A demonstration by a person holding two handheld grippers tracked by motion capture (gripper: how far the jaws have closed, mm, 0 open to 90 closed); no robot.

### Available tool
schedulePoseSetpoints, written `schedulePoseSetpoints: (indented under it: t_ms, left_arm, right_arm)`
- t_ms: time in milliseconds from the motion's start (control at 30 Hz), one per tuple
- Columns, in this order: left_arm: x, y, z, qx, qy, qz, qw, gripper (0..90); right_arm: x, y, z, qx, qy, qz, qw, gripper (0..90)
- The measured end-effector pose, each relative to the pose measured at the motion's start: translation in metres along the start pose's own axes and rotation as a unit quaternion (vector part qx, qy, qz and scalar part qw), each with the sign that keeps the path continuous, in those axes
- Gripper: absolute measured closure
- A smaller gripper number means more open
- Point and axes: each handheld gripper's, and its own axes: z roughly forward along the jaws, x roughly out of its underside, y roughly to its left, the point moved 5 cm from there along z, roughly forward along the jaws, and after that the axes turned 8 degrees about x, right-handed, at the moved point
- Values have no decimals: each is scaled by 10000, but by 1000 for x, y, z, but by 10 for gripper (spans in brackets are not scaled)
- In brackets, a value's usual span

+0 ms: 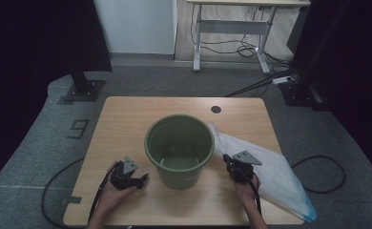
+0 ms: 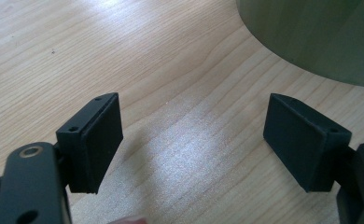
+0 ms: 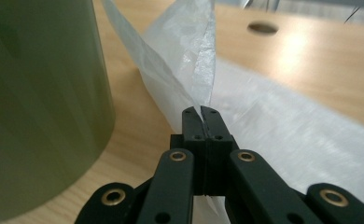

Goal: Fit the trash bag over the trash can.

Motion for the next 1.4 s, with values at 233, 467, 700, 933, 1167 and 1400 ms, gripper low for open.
schedulePoseSetpoints:
  t_ms: [233,467,700,933,1167,1400]
  left_arm:
    - [0,0,0,-34,-12,-14,10000,195]
    - [0,0,0,-62,-9,-3,10000,195]
    - [1,2,-1,-60,-36,-48,10000,195]
    - [0,1,-2,-31,-60,-38,10000,196]
    - [0,1,-2,-3,-76,-66,9999,196]
    - [1,2,-2,2,-76,-92,9999,196]
  right_arm:
    - [-25,-10,-25,64,-563,215,9982,889]
    - [-45,-18,-48,-47,-988,533,9937,889]
    - [-65,-30,-71,10,-1345,700,9884,889]
    - [-82,-42,-89,78,-1581,878,9835,889]
    - [-104,-45,-106,106,-1832,937,9785,889]
    - [-139,-36,-129,117,-2294,940,9687,889]
